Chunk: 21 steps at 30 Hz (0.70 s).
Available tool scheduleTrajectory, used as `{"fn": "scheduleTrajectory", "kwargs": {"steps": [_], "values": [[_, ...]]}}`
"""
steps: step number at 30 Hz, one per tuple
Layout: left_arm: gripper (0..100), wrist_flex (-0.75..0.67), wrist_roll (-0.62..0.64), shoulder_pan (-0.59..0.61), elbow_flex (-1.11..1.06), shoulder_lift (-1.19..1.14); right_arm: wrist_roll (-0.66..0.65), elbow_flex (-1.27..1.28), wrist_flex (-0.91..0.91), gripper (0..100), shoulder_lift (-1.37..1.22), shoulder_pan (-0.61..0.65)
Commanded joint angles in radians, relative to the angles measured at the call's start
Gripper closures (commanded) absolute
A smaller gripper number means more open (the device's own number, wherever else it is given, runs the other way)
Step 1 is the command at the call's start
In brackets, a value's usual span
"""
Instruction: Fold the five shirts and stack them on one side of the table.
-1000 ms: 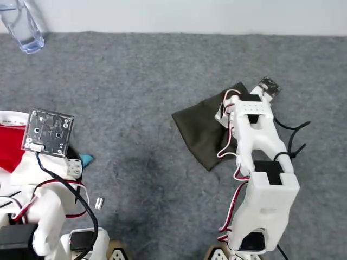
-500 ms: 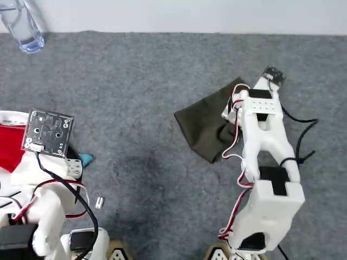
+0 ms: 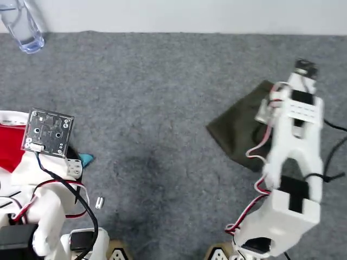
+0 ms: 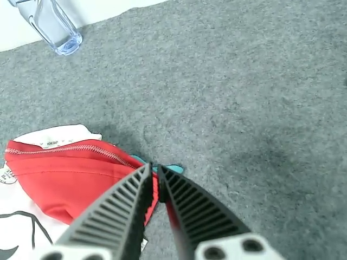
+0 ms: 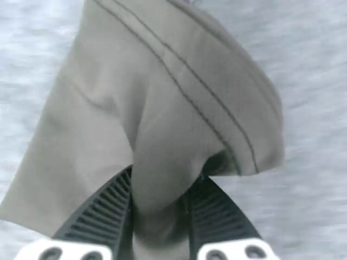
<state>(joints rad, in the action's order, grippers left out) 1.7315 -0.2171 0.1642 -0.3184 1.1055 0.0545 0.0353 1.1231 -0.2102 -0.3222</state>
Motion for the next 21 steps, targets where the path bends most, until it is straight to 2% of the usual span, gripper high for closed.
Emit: {"fn": "scheduleTrajectory", "kwargs": {"steps": [1, 8, 12, 17, 19, 21], "values": [[98, 0.023, 0.002, 0.006, 0.005, 0.005, -0.209, -0.029, -0.012, 99.1, 0.047, -0.136], [98, 0.023, 0.003, 0.006, 0.005, 0.005, -0.517, -0.029, -0.122, 99.1, 0.004, -0.311], [98, 0.023, 0.003, 0.008, 0.007, 0.005, -0.618, -0.029, -0.173, 99.1, -0.039, -0.363], [98, 0.023, 0.003, 0.008, 0.007, 0.005, -0.740, -0.031, -0.200, 98.5, -0.079, -0.371], [98, 0.023, 0.003, 0.008, 0.007, 0.005, -0.773, -0.034, -0.200, 95.0, -0.076, -0.371], [98, 0.023, 0.003, 0.008, 0.007, 0.005, -0.764, -0.058, -0.191, 86.3, -0.062, -0.371]]}}
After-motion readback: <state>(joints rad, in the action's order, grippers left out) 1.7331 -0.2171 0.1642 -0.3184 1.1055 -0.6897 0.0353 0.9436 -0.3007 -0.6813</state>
